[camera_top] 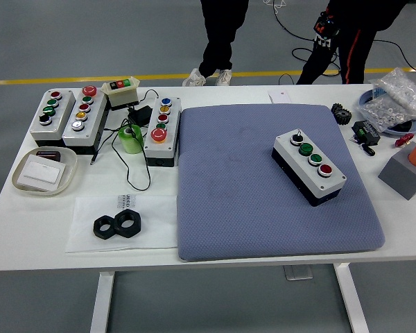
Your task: Pick up the button,place it on the desk,press the button,press the button
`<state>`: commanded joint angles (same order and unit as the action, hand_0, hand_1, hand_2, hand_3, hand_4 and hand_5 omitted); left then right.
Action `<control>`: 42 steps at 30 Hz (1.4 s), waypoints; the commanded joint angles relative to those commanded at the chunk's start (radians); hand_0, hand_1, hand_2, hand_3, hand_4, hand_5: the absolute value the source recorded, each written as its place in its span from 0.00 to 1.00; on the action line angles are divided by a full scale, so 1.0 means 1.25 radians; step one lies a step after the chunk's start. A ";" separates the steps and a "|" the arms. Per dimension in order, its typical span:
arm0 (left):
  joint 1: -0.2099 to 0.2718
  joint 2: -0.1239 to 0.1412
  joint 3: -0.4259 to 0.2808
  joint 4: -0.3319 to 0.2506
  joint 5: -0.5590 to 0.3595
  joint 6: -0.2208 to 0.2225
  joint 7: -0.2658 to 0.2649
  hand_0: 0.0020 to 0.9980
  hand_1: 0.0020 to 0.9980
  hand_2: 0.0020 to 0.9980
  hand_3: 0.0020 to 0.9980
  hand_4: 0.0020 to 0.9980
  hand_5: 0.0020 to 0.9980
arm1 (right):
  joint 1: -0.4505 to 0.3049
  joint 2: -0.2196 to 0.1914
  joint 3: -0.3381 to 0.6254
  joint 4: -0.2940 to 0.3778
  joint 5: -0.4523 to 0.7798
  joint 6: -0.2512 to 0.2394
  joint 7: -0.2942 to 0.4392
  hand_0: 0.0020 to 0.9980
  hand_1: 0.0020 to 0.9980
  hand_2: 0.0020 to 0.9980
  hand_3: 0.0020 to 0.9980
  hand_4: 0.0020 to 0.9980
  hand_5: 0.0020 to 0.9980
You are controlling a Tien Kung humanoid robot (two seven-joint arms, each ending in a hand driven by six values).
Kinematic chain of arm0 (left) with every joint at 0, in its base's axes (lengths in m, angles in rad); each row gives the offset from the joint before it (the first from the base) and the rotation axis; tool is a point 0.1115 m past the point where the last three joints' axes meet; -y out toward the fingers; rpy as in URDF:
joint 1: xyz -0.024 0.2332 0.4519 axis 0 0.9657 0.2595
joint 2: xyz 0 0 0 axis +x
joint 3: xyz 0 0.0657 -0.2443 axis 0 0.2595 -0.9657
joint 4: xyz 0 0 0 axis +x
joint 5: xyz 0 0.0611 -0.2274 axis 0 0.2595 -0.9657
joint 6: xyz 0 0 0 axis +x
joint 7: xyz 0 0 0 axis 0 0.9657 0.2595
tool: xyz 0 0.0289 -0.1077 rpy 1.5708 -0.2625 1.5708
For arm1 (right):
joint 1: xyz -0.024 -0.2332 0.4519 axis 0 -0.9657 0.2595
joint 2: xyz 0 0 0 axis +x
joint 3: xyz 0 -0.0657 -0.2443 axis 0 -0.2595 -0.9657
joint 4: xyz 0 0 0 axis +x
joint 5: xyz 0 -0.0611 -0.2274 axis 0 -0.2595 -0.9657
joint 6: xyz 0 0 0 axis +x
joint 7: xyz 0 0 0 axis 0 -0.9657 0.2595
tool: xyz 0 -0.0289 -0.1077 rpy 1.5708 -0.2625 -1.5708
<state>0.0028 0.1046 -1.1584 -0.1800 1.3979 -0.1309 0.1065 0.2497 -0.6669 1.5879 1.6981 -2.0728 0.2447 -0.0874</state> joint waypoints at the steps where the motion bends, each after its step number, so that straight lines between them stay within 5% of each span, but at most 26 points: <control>1: 0.000 0.000 0.000 0.000 -0.001 0.000 0.000 0.74 0.92 0.98 0.95 0.61 1.00 | 0.001 -0.008 -0.007 0.000 0.001 -0.006 0.000 0.90 0.85 0.81 0.77 0.62 0.36; 12: 0.000 0.003 -0.013 0.000 0.009 0.000 0.002 0.74 0.92 0.98 0.94 0.61 1.00 | 0.039 -0.190 -0.154 -0.001 -0.073 -0.063 -0.019 0.90 0.85 0.83 0.79 0.63 0.34; 25: 0.001 0.008 -0.033 0.000 0.032 -0.002 0.006 0.74 0.92 0.98 0.95 0.61 1.00 | 0.156 -0.348 -0.309 -0.021 -0.101 -0.078 -0.036 0.91 0.86 0.85 0.82 0.66 0.32; 30: 0.002 0.009 -0.034 0.000 0.032 -0.002 0.006 0.74 0.92 0.98 0.95 0.61 1.00 | 0.186 -0.356 -0.358 -0.045 -0.082 -0.090 -0.039 0.90 0.86 0.85 0.82 0.64 0.33; 38: 0.002 0.006 -0.033 0.000 0.030 -0.001 0.007 0.74 0.92 0.98 0.95 0.61 1.00 | 0.204 -0.295 -0.381 -0.089 -0.017 -0.101 -0.040 0.90 0.85 0.84 0.81 0.65 0.33; 39: 0.002 0.006 -0.032 0.000 0.030 -0.001 0.007 0.74 0.92 0.98 0.95 0.61 1.00 | 0.205 -0.290 -0.382 -0.093 -0.011 -0.101 -0.039 0.91 0.86 0.85 0.82 0.80 0.59; 42: 0.001 0.005 -0.029 0.000 0.024 -0.001 0.007 0.74 0.92 0.98 0.95 0.61 1.00 | 0.213 -0.273 -0.391 -0.111 0.042 -0.091 -0.033 0.91 0.86 0.85 0.82 0.80 0.59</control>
<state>0.0039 0.1111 -1.1944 -0.1800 1.4286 -0.1325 0.1149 0.5164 -1.0076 1.0992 1.5591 -2.0209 0.1306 -0.1283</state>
